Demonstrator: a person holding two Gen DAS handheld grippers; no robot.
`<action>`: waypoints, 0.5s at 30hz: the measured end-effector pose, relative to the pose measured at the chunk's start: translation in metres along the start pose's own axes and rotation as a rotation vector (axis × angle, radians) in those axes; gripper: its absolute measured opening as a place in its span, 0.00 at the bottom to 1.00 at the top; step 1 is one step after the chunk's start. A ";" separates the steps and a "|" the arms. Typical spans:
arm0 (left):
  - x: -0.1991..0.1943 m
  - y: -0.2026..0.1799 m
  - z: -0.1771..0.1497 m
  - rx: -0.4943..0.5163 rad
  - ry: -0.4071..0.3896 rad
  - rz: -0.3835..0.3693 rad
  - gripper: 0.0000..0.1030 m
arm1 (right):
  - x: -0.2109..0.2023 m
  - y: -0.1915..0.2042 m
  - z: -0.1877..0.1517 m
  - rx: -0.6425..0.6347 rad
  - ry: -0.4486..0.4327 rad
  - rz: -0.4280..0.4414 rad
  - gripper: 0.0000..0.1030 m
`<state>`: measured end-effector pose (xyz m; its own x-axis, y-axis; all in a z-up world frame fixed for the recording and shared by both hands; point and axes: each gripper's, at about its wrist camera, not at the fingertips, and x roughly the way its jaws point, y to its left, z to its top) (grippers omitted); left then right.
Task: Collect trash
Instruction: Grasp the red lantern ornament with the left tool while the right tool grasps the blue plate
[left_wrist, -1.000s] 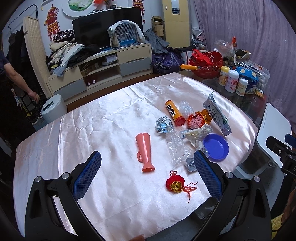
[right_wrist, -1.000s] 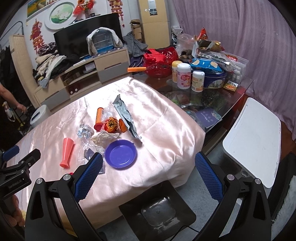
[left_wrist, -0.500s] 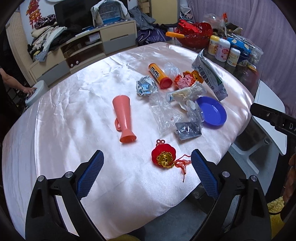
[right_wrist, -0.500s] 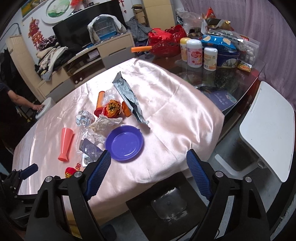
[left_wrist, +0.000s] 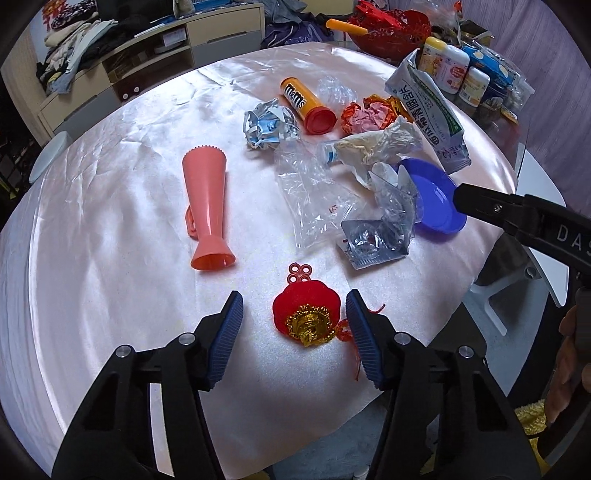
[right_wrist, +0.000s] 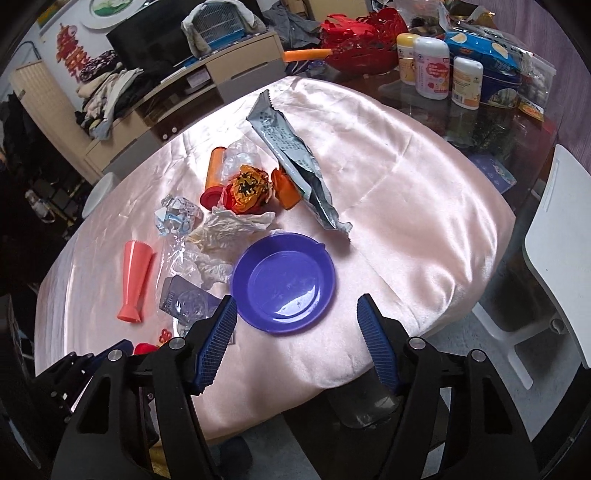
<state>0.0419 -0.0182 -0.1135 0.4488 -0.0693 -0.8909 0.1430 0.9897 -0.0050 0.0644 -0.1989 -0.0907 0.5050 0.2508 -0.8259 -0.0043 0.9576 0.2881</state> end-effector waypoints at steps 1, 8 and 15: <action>0.002 -0.001 0.000 0.001 0.005 -0.003 0.50 | 0.002 0.002 0.002 -0.002 0.001 0.007 0.67; 0.010 0.002 0.003 0.000 0.034 -0.019 0.38 | 0.022 0.016 0.010 -0.030 0.032 0.008 0.67; 0.011 0.004 0.006 0.003 0.035 -0.020 0.36 | 0.039 0.020 0.009 -0.041 0.068 0.014 0.71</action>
<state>0.0522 -0.0160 -0.1208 0.4145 -0.0848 -0.9061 0.1545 0.9878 -0.0218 0.0920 -0.1715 -0.1128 0.4451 0.2715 -0.8533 -0.0472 0.9587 0.2804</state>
